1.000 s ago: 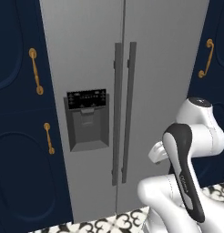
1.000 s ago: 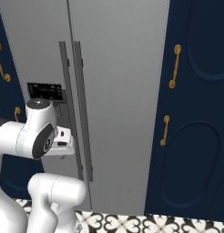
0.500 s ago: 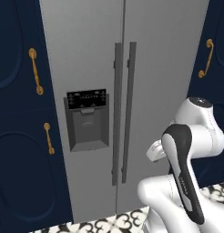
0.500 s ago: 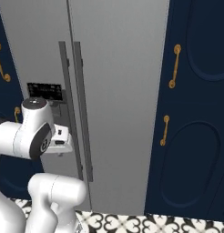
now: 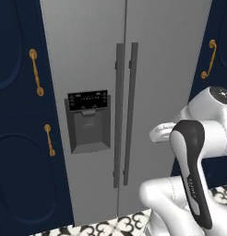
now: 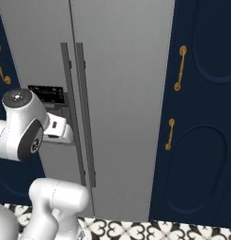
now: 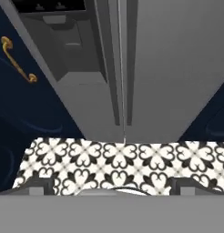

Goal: Grab a lemon wedge from the fridge and one ice cube from the ice bowl, and put them in the glass of lemonade.

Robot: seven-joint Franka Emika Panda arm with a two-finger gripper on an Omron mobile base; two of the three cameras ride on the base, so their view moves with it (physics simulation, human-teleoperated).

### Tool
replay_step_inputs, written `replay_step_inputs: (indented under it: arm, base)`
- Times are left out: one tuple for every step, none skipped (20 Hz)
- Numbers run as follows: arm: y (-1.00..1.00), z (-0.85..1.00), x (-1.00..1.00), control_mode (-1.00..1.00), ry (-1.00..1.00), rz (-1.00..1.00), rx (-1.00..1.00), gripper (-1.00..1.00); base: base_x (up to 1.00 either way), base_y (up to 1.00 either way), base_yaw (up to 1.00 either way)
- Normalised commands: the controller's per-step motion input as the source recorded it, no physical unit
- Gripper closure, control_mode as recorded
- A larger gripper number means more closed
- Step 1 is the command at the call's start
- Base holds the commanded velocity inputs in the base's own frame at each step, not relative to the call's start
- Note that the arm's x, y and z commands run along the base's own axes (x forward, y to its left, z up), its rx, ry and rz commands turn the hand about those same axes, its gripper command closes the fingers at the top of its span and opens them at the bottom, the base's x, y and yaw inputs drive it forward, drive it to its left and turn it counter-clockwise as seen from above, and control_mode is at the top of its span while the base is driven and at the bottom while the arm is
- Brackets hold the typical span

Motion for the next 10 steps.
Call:
replay_step_inputs:
  arm:
    - [0.0,0.65,0.06,-1.0,0.0,-0.41,0.0,-1.0]
    - [0.0,0.54,0.0,-1.0,0.0,-0.4,-0.01,-1.0]
    - [0.0,0.37,0.0,-1.0,0.0,-0.37,-0.01,-1.0]
    - [0.0,0.06,0.0,-1.0,0.0,-0.32,0.0,-1.0]
    - [0.11,0.0,0.0,-1.0,0.0,-0.24,-0.05,-1.0]
    - [0.0,0.0,0.0,-1.0,-0.01,-0.15,0.0,-1.0]
    - [0.0,-0.04,0.0,-1.0,-0.01,-0.06,0.0,-1.0]
    - [0.0,0.0,0.06,-1.0,0.0,-0.03,0.0,-1.0]
    - [0.0,-0.01,0.27,-1.0,0.0,0.0,0.0,-1.0]
    - [0.0,0.0,0.29,-1.0,0.0,0.0,0.0,-1.0]
  base:
    - [0.0,0.0,0.0]
    - [0.0,0.0,0.0]
    - [0.0,0.0,0.0]
    - [0.0,0.0,0.0]
    - [0.0,0.0,0.0]
    - [0.0,0.0,0.0]
    - [0.0,0.0,0.0]
    - [0.0,0.0,0.0]
    - [0.0,0.0,0.0]
    - [0.0,0.0,0.0]
